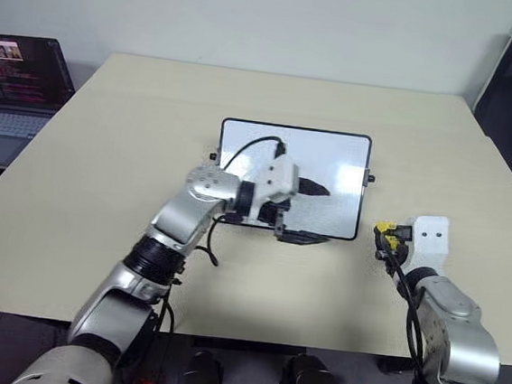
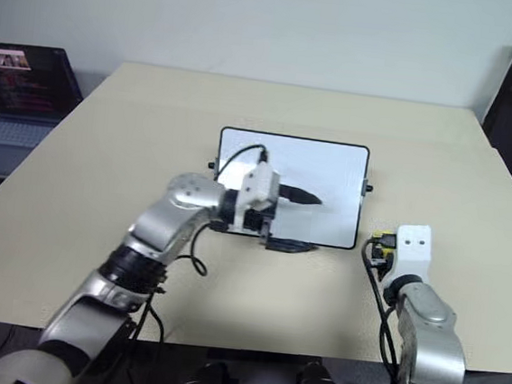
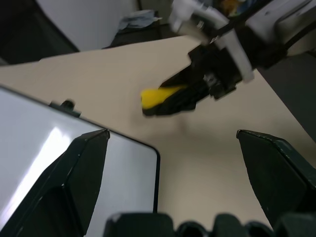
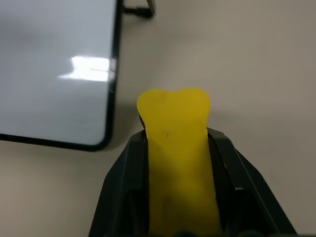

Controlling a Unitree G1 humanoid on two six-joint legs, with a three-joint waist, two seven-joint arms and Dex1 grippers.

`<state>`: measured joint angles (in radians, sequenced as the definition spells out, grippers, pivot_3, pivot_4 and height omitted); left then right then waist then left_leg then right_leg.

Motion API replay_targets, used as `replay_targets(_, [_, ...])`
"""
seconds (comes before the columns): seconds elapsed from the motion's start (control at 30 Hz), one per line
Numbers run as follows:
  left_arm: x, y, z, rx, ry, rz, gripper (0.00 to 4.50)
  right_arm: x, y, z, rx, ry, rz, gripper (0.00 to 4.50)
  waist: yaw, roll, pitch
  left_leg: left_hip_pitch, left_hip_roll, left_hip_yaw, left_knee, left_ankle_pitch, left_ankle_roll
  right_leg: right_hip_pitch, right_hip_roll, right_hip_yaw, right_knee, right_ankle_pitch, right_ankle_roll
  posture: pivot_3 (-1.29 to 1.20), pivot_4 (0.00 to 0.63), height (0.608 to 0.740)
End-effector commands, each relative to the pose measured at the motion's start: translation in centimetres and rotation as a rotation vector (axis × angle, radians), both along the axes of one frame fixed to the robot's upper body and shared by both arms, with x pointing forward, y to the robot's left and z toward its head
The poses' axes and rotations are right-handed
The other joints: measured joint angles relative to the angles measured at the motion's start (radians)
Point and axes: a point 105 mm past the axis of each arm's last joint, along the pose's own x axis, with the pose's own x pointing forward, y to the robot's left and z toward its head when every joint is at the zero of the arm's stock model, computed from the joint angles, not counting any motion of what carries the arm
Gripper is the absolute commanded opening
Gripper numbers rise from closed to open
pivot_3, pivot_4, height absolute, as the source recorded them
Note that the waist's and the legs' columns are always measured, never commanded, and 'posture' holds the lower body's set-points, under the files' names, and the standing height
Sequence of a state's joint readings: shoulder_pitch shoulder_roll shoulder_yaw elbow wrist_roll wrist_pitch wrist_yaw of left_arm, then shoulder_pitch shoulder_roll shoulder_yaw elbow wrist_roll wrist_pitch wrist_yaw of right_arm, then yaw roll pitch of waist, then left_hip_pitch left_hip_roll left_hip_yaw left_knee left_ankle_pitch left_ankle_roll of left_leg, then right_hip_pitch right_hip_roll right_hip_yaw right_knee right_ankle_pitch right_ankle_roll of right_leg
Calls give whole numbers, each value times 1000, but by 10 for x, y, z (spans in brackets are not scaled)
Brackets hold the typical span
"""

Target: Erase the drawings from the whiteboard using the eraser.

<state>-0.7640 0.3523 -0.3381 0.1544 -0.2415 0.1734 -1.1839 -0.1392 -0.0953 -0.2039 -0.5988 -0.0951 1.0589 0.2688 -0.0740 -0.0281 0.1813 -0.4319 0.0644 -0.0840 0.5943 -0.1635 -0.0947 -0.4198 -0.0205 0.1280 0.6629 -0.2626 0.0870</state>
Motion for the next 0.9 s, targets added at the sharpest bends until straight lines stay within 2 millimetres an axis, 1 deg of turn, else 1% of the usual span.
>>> replay_targets(0.03, [-4, -10, 2, 8, -43, -64, 4500, 9, -20, 7, 1, -59, -101, 1140, -4, 0, 0, 0, 0, 0, -1, 0, 0, 0, 0, 0, 0, 0, 0, 0, 150, 740])
replay_targets(0.1, [-3, -15, 3, 4, -55, -78, 4500, 13, -27, 5, 9, -60, -129, 1140, -5, 0, 0, 0, 0, -1, -2, 0, 0, 0, 0, -1, 0, 2, 5, 0, 150, 740])
replay_targets(0.23, [-1, -18, 2, 23, -91, -89, 4500, 21, -34, 5, 40, -80, -154, 1140, -7, 0, 0, -1, 0, -1, -2, 0, 0, 0, 0, -1, 0, 1, 6, 0, 150, 740])
replay_targets(0.3, [-1, -18, 1, 23, -92, -89, 4500, 24, -39, 3, 47, -84, -165, 1852, -7, 0, 0, -1, 0, -1, -2, 0, 0, 0, 0, -1, 0, 1, 6, 0, 150, 740])
replay_targets(0.33, [-2, -18, 1, 20, -90, -88, 4500, 26, -40, 3, 55, -94, -166, 2033, -7, 0, 0, -1, 0, -1, -2, 0, 0, 0, 0, -1, 0, 1, 6, 0, 150, 740])
replay_targets(0.4, [-2, -17, 1, 12, -81, -82, 4500, 29, -42, 3, 59, -102, -168, 2620, -8, 1, 0, -1, 0, -1, -2, 0, 0, 0, 0, -1, 0, 1, 6, 0, 150, 740])
replay_targets(0.57, [2, -8, 0, -13, -52, -25, 4500, 33, -47, 3, 69, -125, -161, 4470, -9, 1, 0, 0, 0, -1, -2, 0, 0, 0, 0, -1, 0, 1, 6, 0, 150, 740])
replay_targets(0.6, [2, -5, 1, -23, -43, -9, 4500, 32, -46, 4, 65, -131, -144, 4470, -9, 2, 1, 0, 0, -1, -2, 0, 0, 0, 0, -1, 0, 2, 6, 0, 150, 740])
replay_targets(0.67, [5, 3, 3, -39, -26, 37, 4500, 28, -40, 13, 67, -165, -102, 4470, -10, 2, 1, -1, 0, -1, -2, 0, 0, 0, 0, 0, 0, 2, 6, 0, 150, 740])
replay_targets(0.73, [7, 20, 4, -61, -5, 107, 4500, 19, -34, 28, 40, -213, -49, 4470, -10, 3, 2, -1, 0, -2, -2, 0, 0, 0, 1, -1, 0, 2, 6, 0, 150, 740])
replay_targets(0.77, [9, 37, 7, -105, 28, 188, 4500, 9, -25, 36, 11, -235, 9, 4470, -11, 5, 1, -1, 0, -2, -2, 0, 0, 0, 1, -1, 0, 2, 7, 0, 150, 740])
replay_targets(0.83, [9, 63, 10, -172, 81, 315, 4500, -7, -10, 45, -27, -265, 84, 4470, -14, 6, 1, 0, 0, -1, -3, 0, 0, 0, 0, 0, 1, 1, 7, 0, 150, 740])
replay_targets(0.87, [7, 69, 10, -193, 101, 356, 4500, -13, -9, 47, -36, -274, 100, 4470, -15, 6, 1, 0, 1, -2, -3, 0, 1, 0, 1, -1, 1, 0, 6, 0, 150, 740])
replay_targets(0.9, [9, 87, 9, -280, 138, 498, 4500, -23, 1, 47, -21, -302, 106, 4470, -13, 6, 1, 0, 1, -3, -3, 0, 1, 0, 1, -2, 1, 0, 6, 0, 150, 740])
